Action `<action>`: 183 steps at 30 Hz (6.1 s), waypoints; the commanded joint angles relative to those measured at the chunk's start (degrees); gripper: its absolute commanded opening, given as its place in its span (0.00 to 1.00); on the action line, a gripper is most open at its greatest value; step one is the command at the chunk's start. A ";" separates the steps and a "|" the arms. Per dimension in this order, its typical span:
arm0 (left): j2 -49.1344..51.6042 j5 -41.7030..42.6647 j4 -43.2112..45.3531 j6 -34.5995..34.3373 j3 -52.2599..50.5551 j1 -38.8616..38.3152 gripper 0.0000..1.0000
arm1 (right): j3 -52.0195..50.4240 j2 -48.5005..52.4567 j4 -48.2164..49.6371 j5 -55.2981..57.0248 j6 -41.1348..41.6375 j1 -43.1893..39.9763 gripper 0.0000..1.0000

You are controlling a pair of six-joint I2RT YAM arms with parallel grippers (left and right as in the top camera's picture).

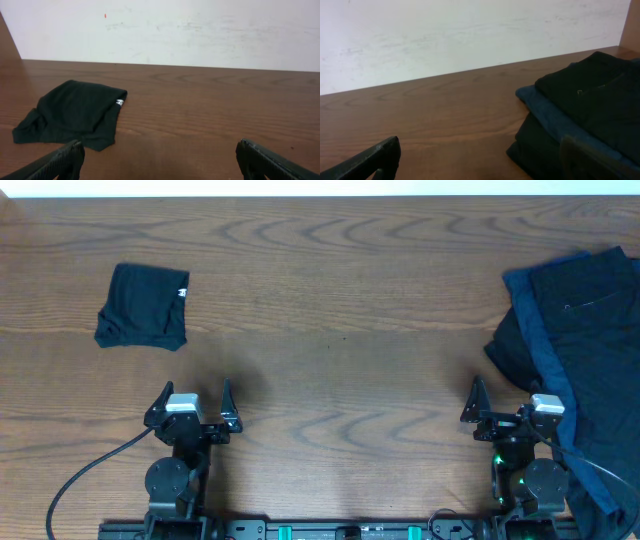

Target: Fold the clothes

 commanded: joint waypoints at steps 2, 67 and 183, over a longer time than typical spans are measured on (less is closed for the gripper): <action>-0.46 -0.50 -2.38 0.76 -0.98 -0.15 0.98 | -0.09 -0.33 -0.26 -0.22 -0.85 -0.44 0.99; -0.46 -0.48 -2.38 0.76 -0.98 -0.15 0.98 | 51.08 41.09 -12.57 4.59 -0.11 -0.66 0.99; -0.46 -0.50 -2.40 0.76 -0.98 -0.15 0.98 | 90.73 99.16 -30.67 -4.96 -24.13 -1.95 0.01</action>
